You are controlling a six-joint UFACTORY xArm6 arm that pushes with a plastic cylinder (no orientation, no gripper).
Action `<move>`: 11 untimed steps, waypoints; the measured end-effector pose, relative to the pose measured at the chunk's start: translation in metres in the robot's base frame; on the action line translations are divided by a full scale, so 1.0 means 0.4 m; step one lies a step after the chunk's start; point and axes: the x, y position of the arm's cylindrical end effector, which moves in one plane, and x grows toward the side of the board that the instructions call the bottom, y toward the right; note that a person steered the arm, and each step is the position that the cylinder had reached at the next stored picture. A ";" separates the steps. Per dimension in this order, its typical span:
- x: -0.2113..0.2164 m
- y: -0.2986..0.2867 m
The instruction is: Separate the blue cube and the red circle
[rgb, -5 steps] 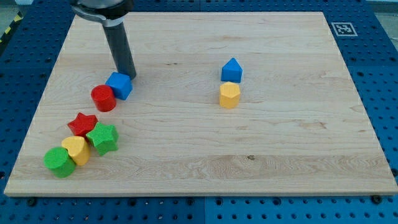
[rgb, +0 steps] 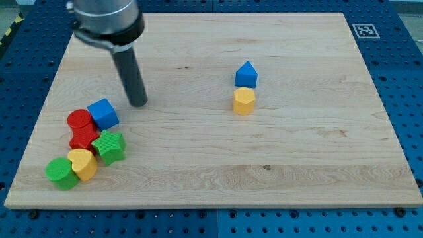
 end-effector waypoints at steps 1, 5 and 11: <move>-0.075 -0.067; 0.063 -0.271; 0.079 -0.202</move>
